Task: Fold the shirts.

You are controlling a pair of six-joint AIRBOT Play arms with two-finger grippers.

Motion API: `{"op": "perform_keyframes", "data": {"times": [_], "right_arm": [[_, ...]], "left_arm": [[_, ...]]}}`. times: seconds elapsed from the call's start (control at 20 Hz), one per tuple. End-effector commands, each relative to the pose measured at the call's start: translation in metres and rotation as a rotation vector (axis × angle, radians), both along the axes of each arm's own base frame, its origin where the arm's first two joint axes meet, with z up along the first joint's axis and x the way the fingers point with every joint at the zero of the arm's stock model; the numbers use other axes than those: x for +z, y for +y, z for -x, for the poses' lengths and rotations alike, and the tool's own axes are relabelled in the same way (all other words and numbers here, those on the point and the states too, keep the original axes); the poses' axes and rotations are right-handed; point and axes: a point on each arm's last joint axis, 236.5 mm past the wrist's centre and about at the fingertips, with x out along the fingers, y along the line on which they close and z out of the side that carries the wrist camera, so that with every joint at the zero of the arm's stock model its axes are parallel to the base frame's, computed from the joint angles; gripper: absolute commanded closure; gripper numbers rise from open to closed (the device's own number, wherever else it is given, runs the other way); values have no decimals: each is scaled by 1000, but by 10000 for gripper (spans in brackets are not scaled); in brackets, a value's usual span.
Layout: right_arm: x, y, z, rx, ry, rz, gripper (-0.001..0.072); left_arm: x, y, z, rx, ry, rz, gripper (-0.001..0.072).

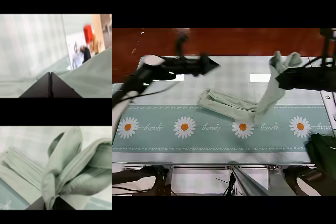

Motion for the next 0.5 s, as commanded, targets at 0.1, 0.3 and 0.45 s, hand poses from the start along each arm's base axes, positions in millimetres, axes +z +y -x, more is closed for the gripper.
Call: {"op": "perform_keyframes", "data": {"times": [0.1, 0.3, 0.45], "right_arm": [[-48, 109, -47, 109, -28, -120, 670], [-101, 190, -62, 117, 20, -279, 669], [-140, 231, -56, 92, 97, -364, 661]], "left_arm": [[115, 142, 15, 217, -236, -28, 686], [135, 154, 51, 191, -266, -85, 686], [136, 141, 68, 138, -263, -111, 686]]}}
